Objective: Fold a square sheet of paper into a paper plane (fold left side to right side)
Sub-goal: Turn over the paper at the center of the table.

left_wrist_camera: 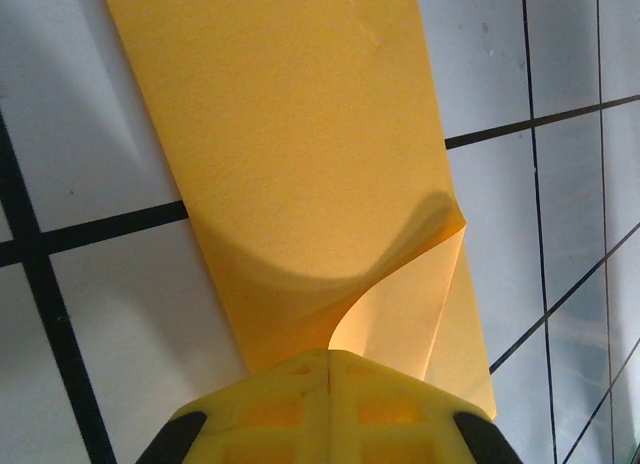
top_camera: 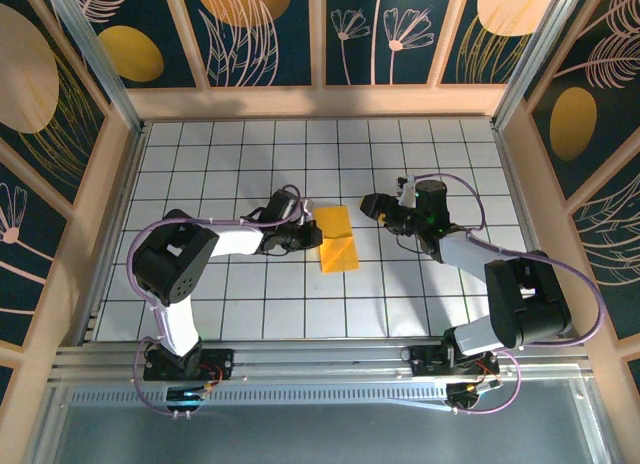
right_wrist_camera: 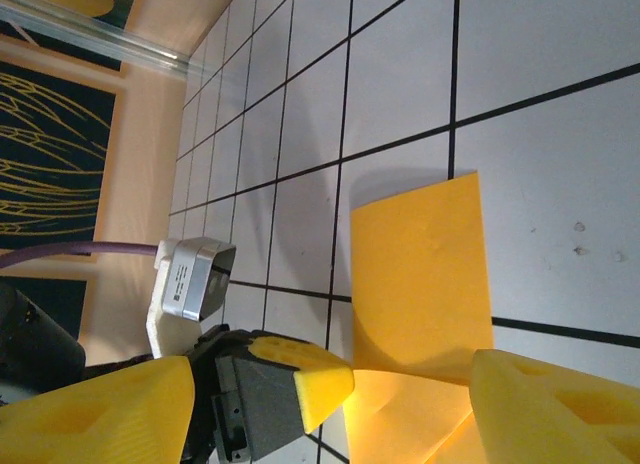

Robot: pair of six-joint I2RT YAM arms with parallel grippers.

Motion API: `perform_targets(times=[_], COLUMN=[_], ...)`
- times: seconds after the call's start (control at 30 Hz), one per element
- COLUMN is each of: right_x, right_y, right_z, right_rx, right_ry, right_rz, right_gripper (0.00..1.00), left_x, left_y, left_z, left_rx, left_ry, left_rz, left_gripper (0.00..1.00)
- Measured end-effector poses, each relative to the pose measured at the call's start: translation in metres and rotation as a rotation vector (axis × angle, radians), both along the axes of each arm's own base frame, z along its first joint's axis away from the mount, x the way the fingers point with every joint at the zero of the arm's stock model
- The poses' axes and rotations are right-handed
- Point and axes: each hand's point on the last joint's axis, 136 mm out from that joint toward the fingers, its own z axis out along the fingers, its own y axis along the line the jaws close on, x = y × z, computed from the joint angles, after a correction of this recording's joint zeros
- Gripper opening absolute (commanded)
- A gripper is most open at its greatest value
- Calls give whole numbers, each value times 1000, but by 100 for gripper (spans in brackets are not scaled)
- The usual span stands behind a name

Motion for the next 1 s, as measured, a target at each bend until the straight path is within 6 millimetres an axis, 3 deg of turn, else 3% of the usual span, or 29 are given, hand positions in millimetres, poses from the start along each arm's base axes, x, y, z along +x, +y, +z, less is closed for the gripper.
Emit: perform_targets(times=[0.23, 0.47, 0.67, 1.0], right_x=[-9, -28, -34, -31], right_y=[8, 33, 46, 61], right_z=[-14, -40, -60, -73], right_rx=[7, -3, 6, 41], right_ry=[46, 111, 154, 163], right_rz=[52, 130, 152, 159], right_gripper=[63, 62, 63, 61], left_x=[-3, -4, -5, -5], left_y=[4, 5, 7, 7], left_z=[25, 51, 53, 52], left_rx=[-46, -113, -133, -139], left_ry=[-62, -112, -107, -99], left_rz=[18, 48, 66, 78], left_gripper=[1, 0, 0, 0])
